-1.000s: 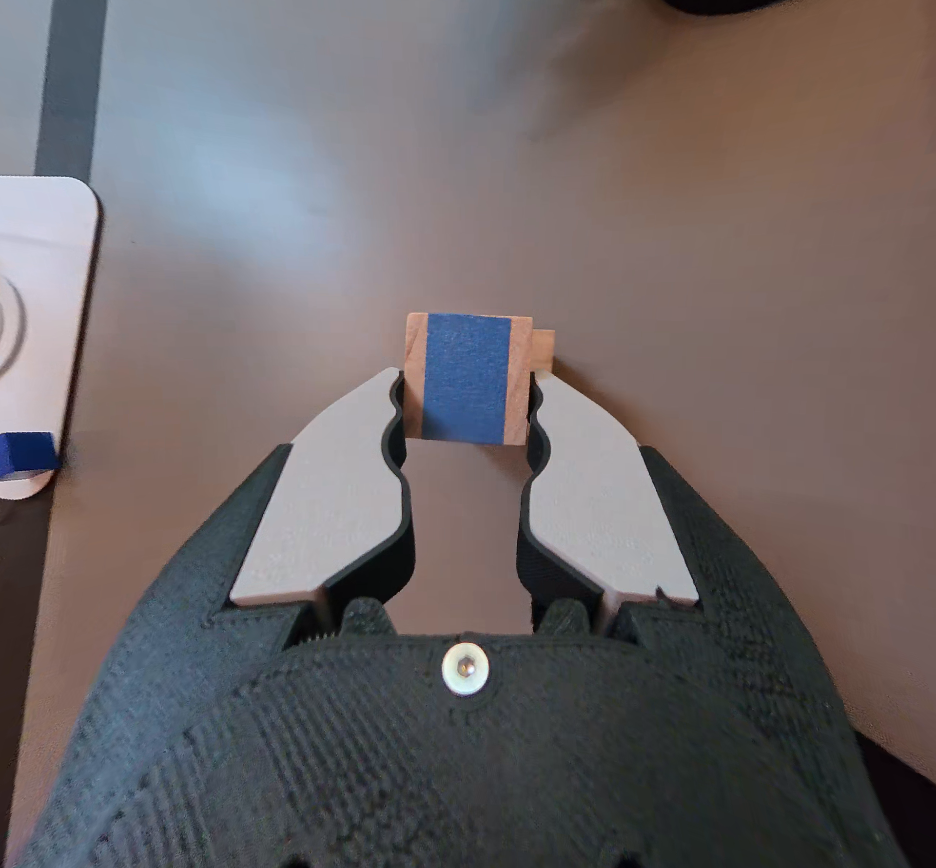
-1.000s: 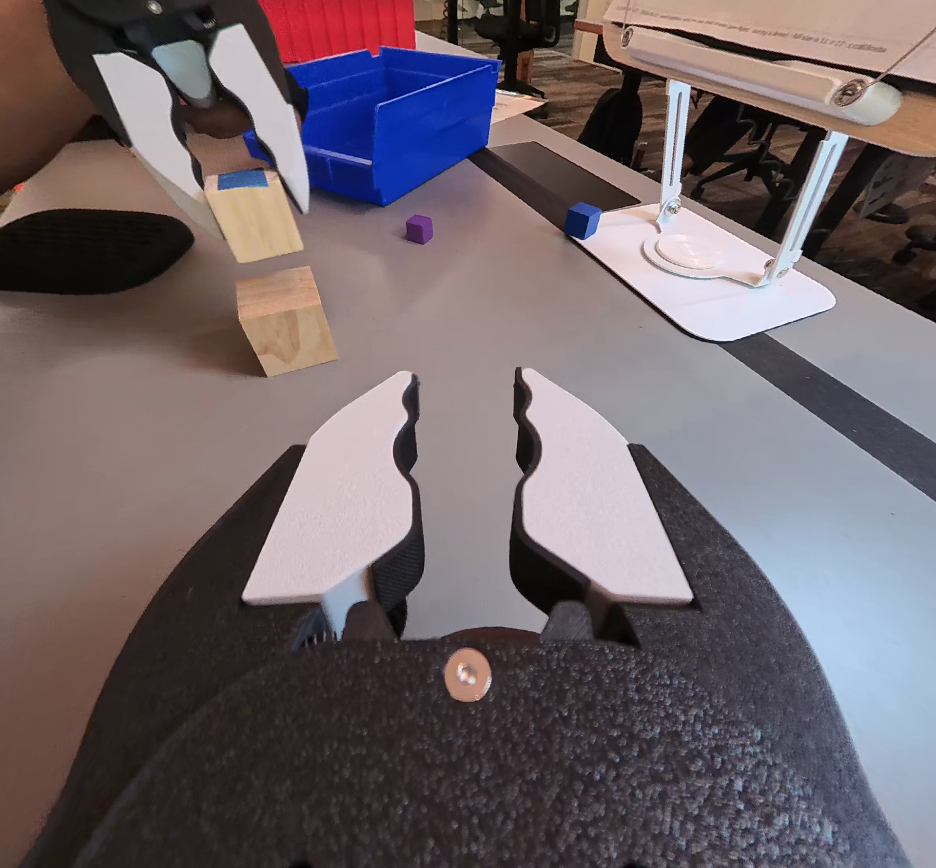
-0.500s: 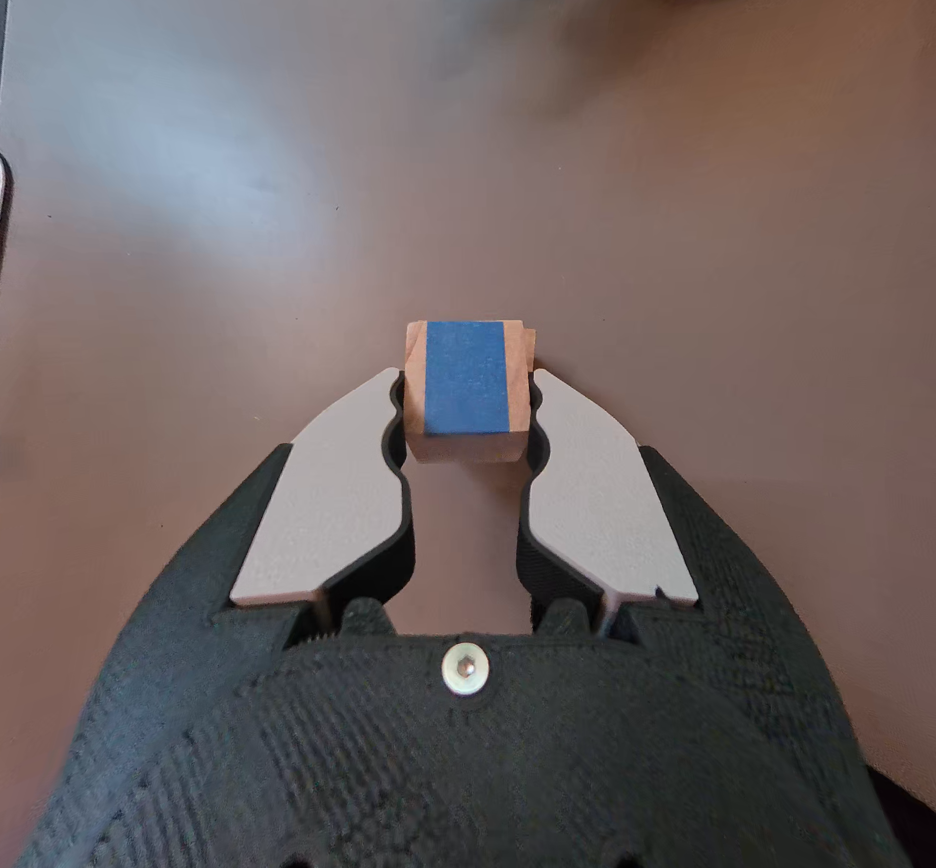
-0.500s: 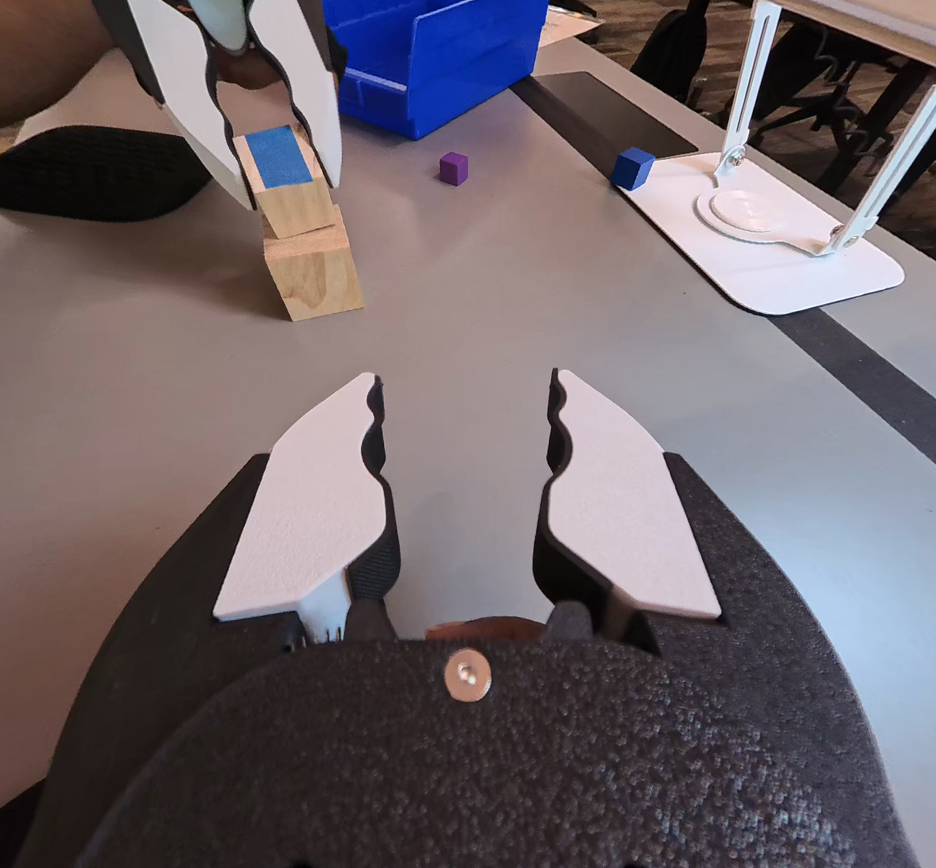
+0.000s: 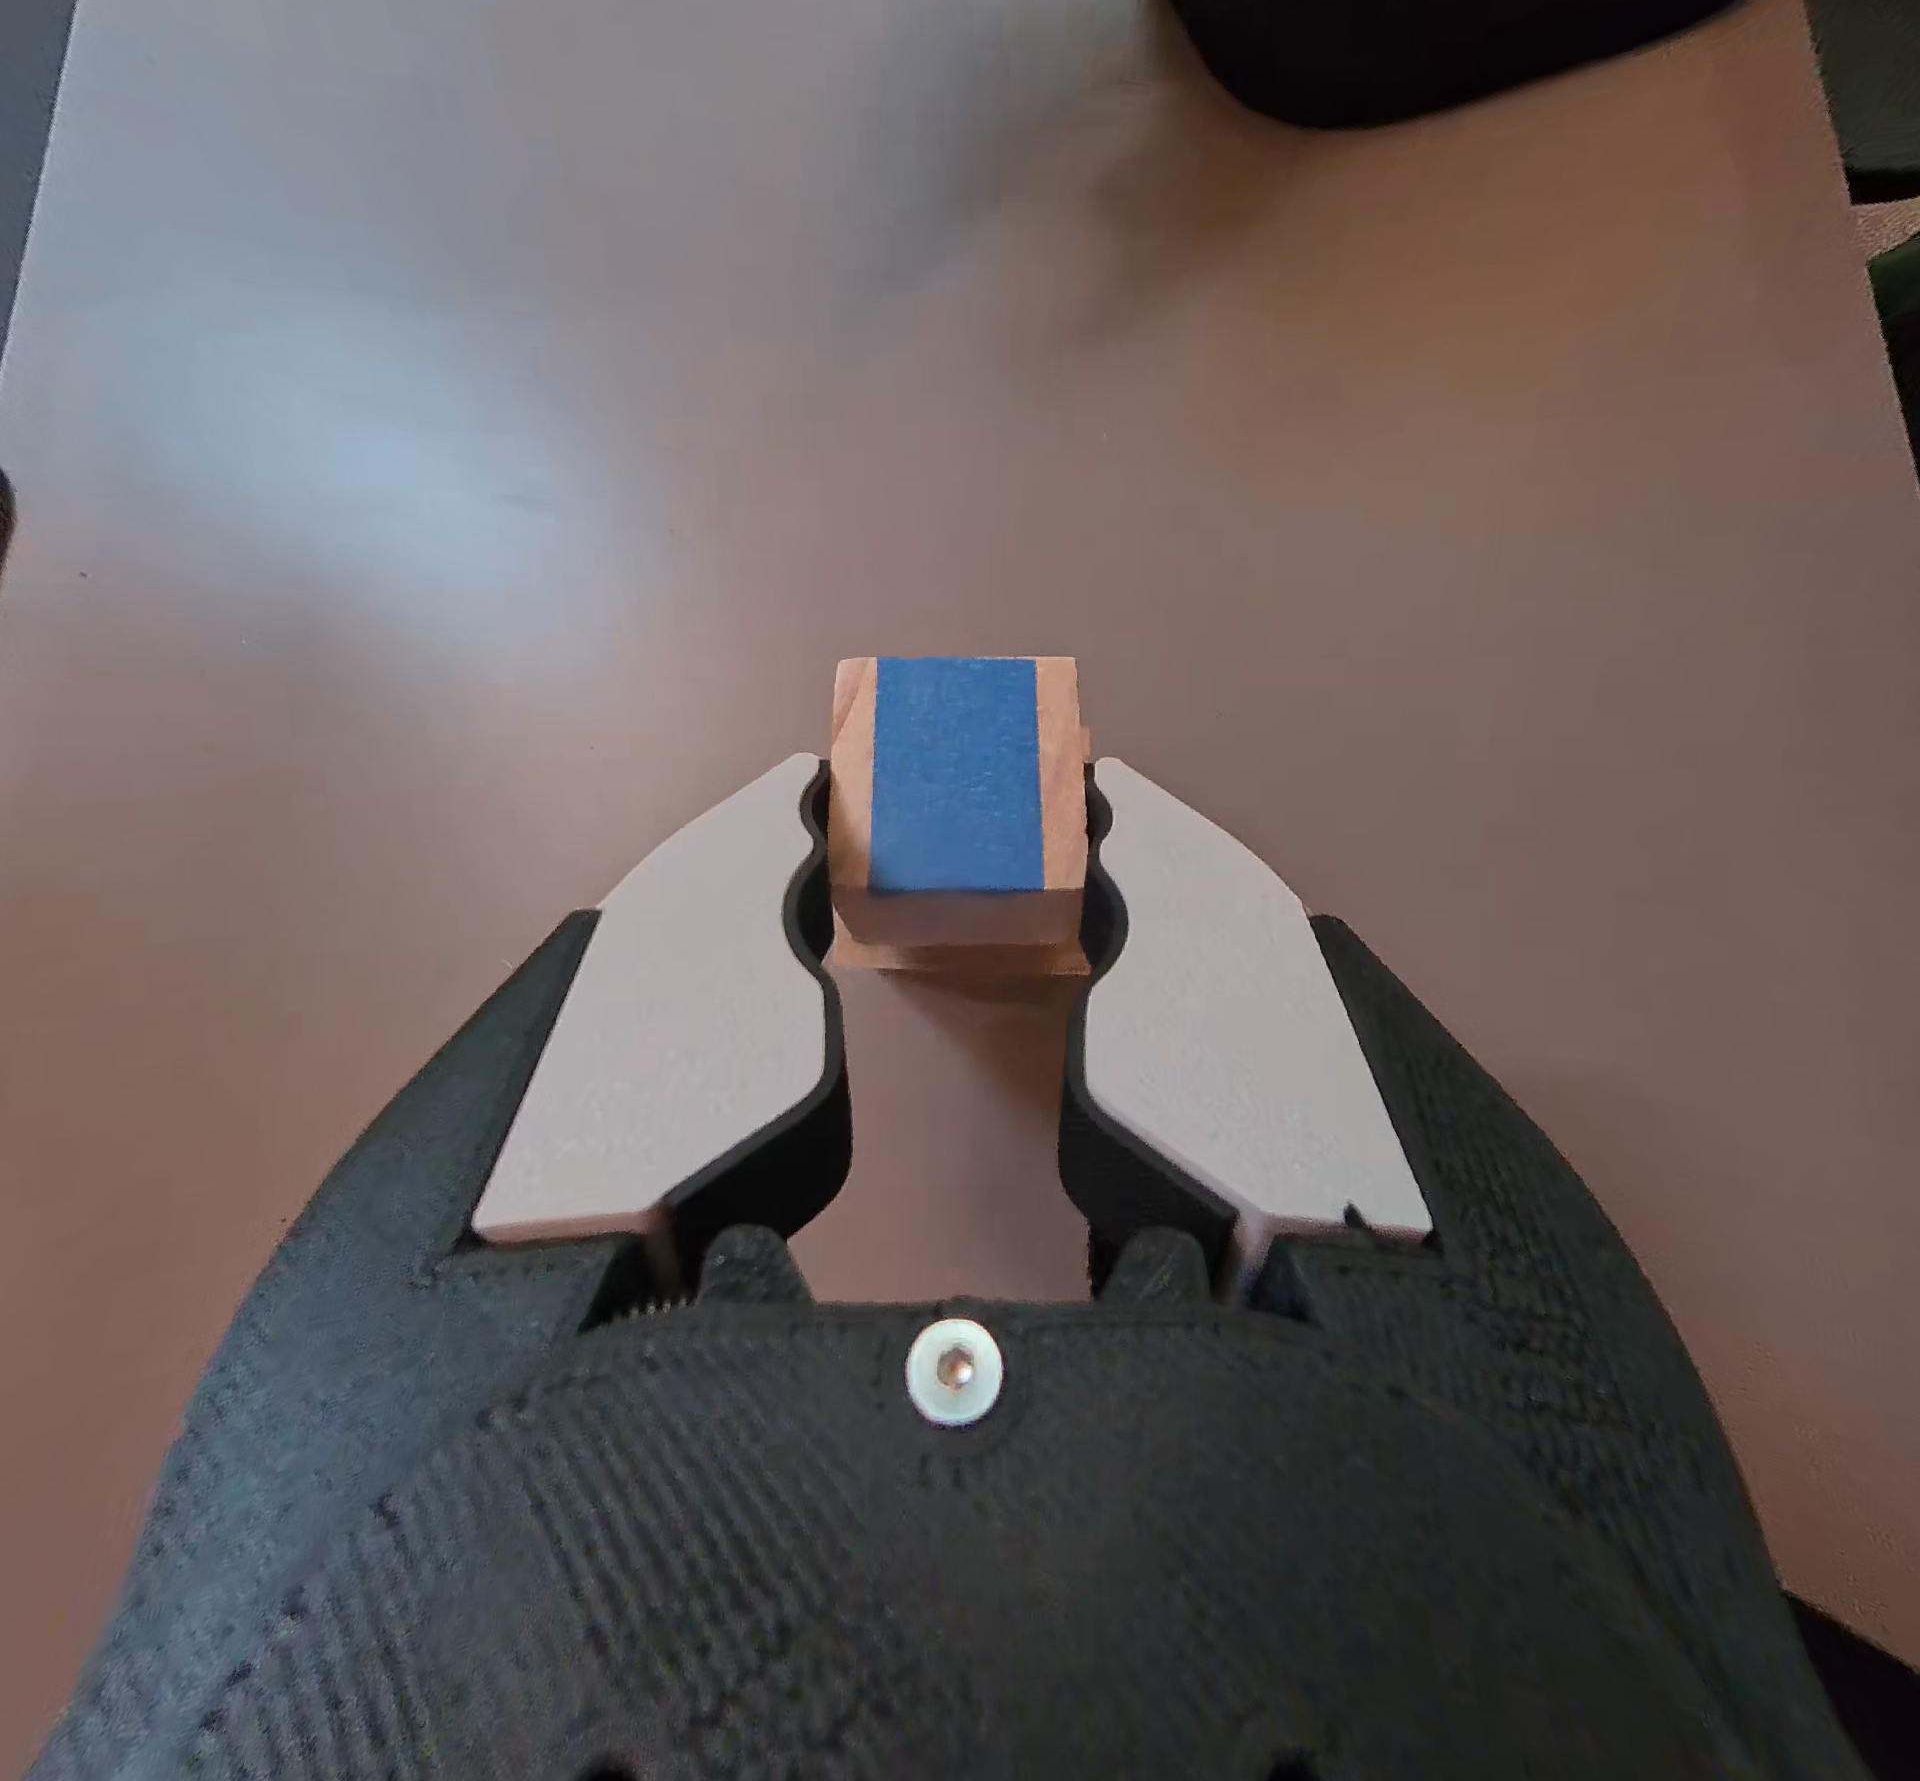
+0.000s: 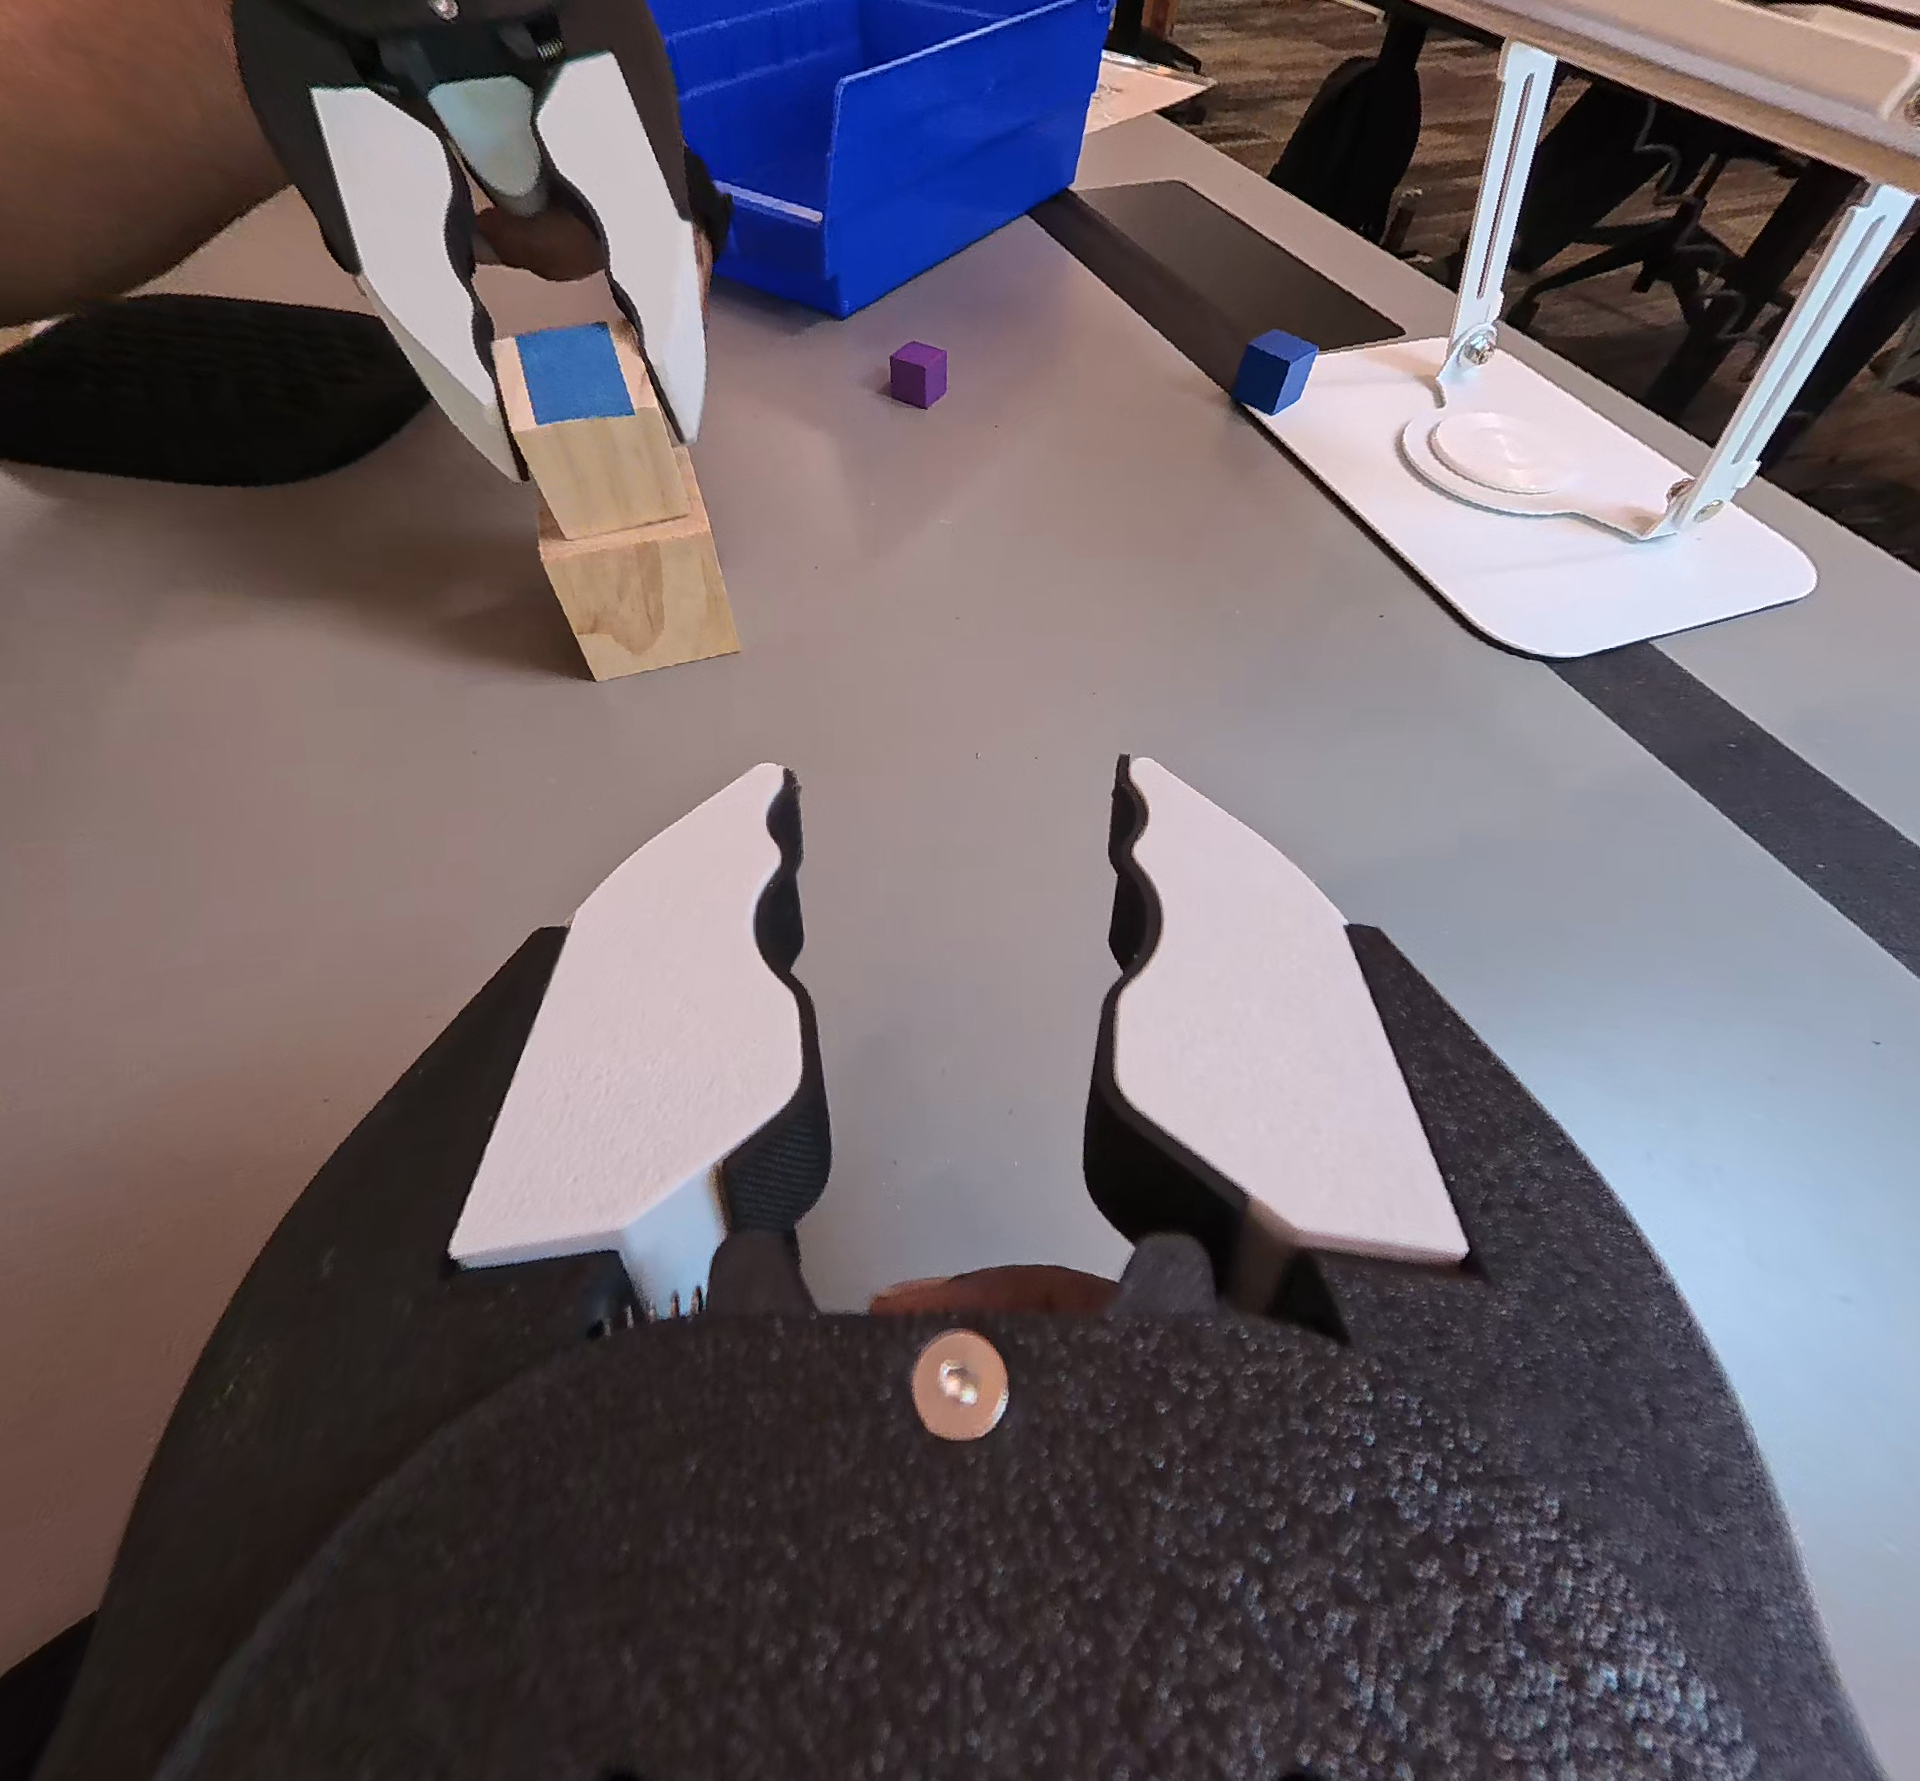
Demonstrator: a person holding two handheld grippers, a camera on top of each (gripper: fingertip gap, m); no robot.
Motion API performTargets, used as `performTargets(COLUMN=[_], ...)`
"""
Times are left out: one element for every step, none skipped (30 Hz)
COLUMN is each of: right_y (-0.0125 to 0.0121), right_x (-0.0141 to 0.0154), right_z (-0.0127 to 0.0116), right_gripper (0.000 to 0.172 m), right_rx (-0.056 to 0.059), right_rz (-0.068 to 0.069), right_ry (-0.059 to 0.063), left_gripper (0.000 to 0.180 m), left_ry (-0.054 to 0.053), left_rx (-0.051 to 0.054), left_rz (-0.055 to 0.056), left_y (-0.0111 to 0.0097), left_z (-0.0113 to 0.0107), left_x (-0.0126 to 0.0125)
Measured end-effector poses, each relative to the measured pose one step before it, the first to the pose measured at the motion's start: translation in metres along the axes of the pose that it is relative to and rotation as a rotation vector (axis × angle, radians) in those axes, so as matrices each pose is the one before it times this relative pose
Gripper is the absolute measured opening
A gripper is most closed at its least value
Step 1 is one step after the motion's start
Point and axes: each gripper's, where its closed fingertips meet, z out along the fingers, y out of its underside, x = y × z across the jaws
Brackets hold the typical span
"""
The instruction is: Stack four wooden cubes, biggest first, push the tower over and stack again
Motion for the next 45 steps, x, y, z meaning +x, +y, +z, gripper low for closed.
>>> performTargets(right_y=[0.00031, 0.00009, 0.0, -0.00003, -0.00001, 0.00011, 0.00006, 0.00006, 0.00007, 0.00017, 0.00012, 0.00017, 0.00032, 0.00028, 0.00001, -0.00021, -0.00029, -0.00022, -0.00013, -0.00011, -0.00016, -0.00005, 0.00001, 0.00009, 0.0001, 0.00003, -0.00003, -0.00012, -0.00013, -0.00002, 0.00009, 0.00015, 0.00005, 0.00011, 0.00001, -0.00007, -0.00005, 0.00002, 0.00003, -0.00003, -0.00002, 0.00009, 0.00006, 0.00011, 0.00012], right_x=[0.00022, 0.0001, -0.00007, -0.00012, 0.00005, -0.00007, -0.00006, -0.00008, 0.00001, 0.00011, 0.00005, -0.00015, -0.00024, -0.00009, -0.00002, -0.00009, 0.00002, 0.00003, 0.00011, 0.00029, 0.00009, 0.00014, 0.00011, 0.00005, 0.00001, -0.00017, -0.00008, -0.00005, 0.00002, -0.00006, 0.00006, 0.0001, -0.00003, -0.00009, -0.00006, -0.00003, -0.0001, 0.0, 0.00004, 0.00012, 0.00006, -0.00009, 0.00003, 0.00002, 0.00001], right_z=[0.00007, 0.0001, 0.00005, 0.00017, 0.00007, 0.00006, 0.00005, 0.00006, 0.00011, 0.00011, 0.0002, 0.00021, 0.00028, 0.00022, 0.00013, 0.00009, -0.00008, -0.00018, -0.00008, -0.00019, -0.00013, -0.00004, -0.00004, 0.0001, 0.0001, 0.00005, 0.00015, 0.00001, -0.00002, -0.00005, 0.0001, 0.00007, -0.00002, 0.00012, 0.00003, 0.00004, 0.00003, -0.00001, -0.00002, 0.00005, -0.00002, 0.00007, -0.00003, 0.00009, 0.00008], right_gripper=[0.057, 0.057, 0.056, 0.056, 0.056, 0.056, 0.056, 0.055, 0.055, 0.055, 0.055, 0.055, 0.054, 0.054, 0.054, 0.054, 0.054, 0.053, 0.053, 0.053, 0.053, 0.053, 0.053, 0.053, 0.053, 0.053, 0.052, 0.052, 0.052, 0.052, 0.052, 0.052, 0.052, 0.052, 0.052, 0.052, 0.052, 0.052, 0.052, 0.052, 0.052, 0.052, 0.052, 0.052, 0.052], right_rx=[-0.0012, -0.0002, 0.0008, 0.0007, -0.0001, -0.0003, 0.0002, 0.0003, -0.0001, 0.0, 0.0002, -0.0003, -0.0011, -0.0015, -0.0006, 0.0006, 0.001, 0.0007, 0.0005, 0.0008, 0.0011, 0.0007, 0.0001, -0.0002, -0.0003, -0.0005, -0.0003, 0.0001, 0.0003, 0.0004, -0.0002, -0.0007, -0.0003, -0.0005, -0.0002, 0.0005, 0.0004, -0.0002, -0.0002, 0.0002, 0.0003, -0.0001, -0.0005, -0.0003, -0.0005], right_rz=[0.0002, 0.0002, 0.0007, 0.0009, 0.0003, -0.0002, -0.0001, 0.0002, 0.0001, 0.0005, 0.0011, 0.0011, 0.0003, -0.0003, -0.0005, -0.0004, -0.0002, -0.0003, -0.0001, 0.0008, 0.0011, 0.0006, 0.0004, 0.0003, 0.0001, -0.0003, -0.0004, -0.0003, -0.0001, 0.0002, 0.0002, 0.0, 0.0001, 0.0, -0.0004, 0.0, 0.0004, 0.0, -0.0002, 0.0003, 0.0004, -0.0001, -0.0003, 0.0001, 0.0002], right_ry=[0.0015, 0.0005, -0.0008, -0.0008, 0.0002, 0.0, -0.0004, -0.0005, -0.0002, 0.0001, -0.0004, -0.0012, -0.001, -0.0002, 0.0006, 0.0005, 0.0004, 0.0007, 0.0012, 0.001, 0.0003, 0.0001, 0.0004, 0.0002, -0.0002, -0.0001, 0.0001, 0.0001, 0.0001, 0.0, 0.0003, 0.0004, -0.0002, -0.0004, 0.0, -0.0002, -0.0006, 0.0, 0.0002, 0.0001, 0.0, 0.0, 0.0001, -0.0002, -0.0002], left_gripper=[0.045, 0.045, 0.047, 0.052, 0.055, 0.058, 0.059, 0.059, 0.059, 0.058, 0.057, 0.055, 0.054, 0.052, 0.048, 0.046, 0.045, 0.045, 0.045, 0.045, 0.045, 0.045, 0.045, 0.045, 0.045, 0.045, 0.045, 0.045, 0.045, 0.045, 0.045, 0.045, 0.045, 0.045, 0.045, 0.045, 0.045, 0.045, 0.045, 0.045, 0.045, 0.045, 0.045, 0.045, 0.045], left_ry=[0.0059, 0.0034, 0.0012, 0.0024, 0.0016, -0.0014, -0.0043, -0.001, -0.001, -0.0032, -0.0064, -0.0022, -0.0022, -0.0053, -0.0078, -0.0045, -0.0007, 0.0004, -0.0001, -0.0002, -0.0007, -0.0006, -0.0007, -0.0006, -0.0004, -0.0008, -0.001, -0.0012, -0.0018, -0.0019, -0.0022, -0.0025, -0.0034, -0.0026, -0.0009, -0.0008, -0.0012, -0.001, -0.0004, -0.0004, -0.0004, -0.0005, 0.0002, 0.0002, -0.0005], left_rx=[0.0104, 0.0042, 0.0013, 0.0019, -0.0052, -0.0063, -0.0024, 0.003, 0.0053, 0.0045, 0.003, 0.0004, -0.0032, -0.0058, -0.0077, -0.0064, -0.001, 0.0007, 0.0014, 0.0022, 0.0021, 0.0016, 0.0006, 0.0001, -0.0006, -0.0011, -0.0008, -0.0009, 0.0, 0.0007, 0.0004, 0.0012, 0.0016, 0.0018, 0.0015, 0.0004, 0.0006, 0.0003, 0.0002, 0.0001, 0.0002, 0.0005, -0.0001, -0.0005, -0.0005], left_rz=[-0.0017, -0.0002, 0.0022, 0.0011, 0.0006, 0.0023, 0.0042, 0.0023, -0.0001, 0.0004, 0.0014, 0.0013, 0.0013, 0.0021, 0.0026, 0.0032, 0.0023, -0.0009, -0.0022, -0.0005, -0.0003, -0.0007, -0.0007, -0.0006, -0.0003, -0.0011, -0.0013, -0.0007, -0.0016, -0.0011, -0.0011, -0.0025, -0.0027, -0.0037, -0.0031, -0.0016, -0.0002, 0.0011, 0.0009, -0.0004, 0.0001, 0.0005, -0.0003, -0.0006, -0.0002], left_y=[0.00113, 0.00202, 0.00204, 0.00168, 0.00202, 0.00176, 0.00065, -0.00057, -0.00147, -0.00166, -0.00177, -0.00135, -0.00085, -0.00018, 0.00045, 0.00062, 0.00002, 0.0, -0.00013, -0.00001, 0.0, 0.00012, -0.00003, -0.00001, -0.00003, 0.00004, 0.0, 0.00006, -0.00005, -0.00009, -0.00005, -0.00015, -0.00019, -0.00025, -0.0001, -0.00005, -0.00005, 0.00002, 0.00003, -0.00006, -0.00007, -0.00006, -0.00003, -0.00001, -0.00006], left_z=[-0.00008, -0.00007, 0.00032, 0.00063, 0.0007, 0.00058, -0.00011, -0.00076, -0.0014, -0.00145, -0.00127, -0.00084, -0.00028, 0.00019, 0.00067, 0.00084, 0.0007, 0.00038, 0.00007, 0.00003, 0.00001, -0.00007, -0.00001, 0.00001, 0.00006, 0.00002, 0.00004, -0.00002, 0.00004, 0.00004, 0.00001, 0.00008, 0.00024, 0.00017, 0.00003, 0.00004, 0.00013, -0.00005, -0.00007, 0.00004, 0.00005, 0.00002, 0.00003, -0.00011, -0.00007], left_x=[-0.00036, -0.00077, -0.00087, -0.00016, -0.00001, -0.00008, -0.00029, 0.00027, 0.00039, 0.00001, -0.00031, 0.00022, 0.0003, -0.00033, -0.0009, -0.00059, 0.00005, 0.00001, -0.00008, -0.00002, 0.00006, 0.00001, 0.00002, -0.00004, -0.00002, -0.00001, -0.00003, -0.00002, -0.00004, -0.00003, -0.00007, -0.00015, -0.0003, -0.00035, -0.00005, -0.00013, 0.00009, 0.0, 0.00009, 0.00006, 0.00002, 0.00004, 0.00013, 0.00006, 0.00003])
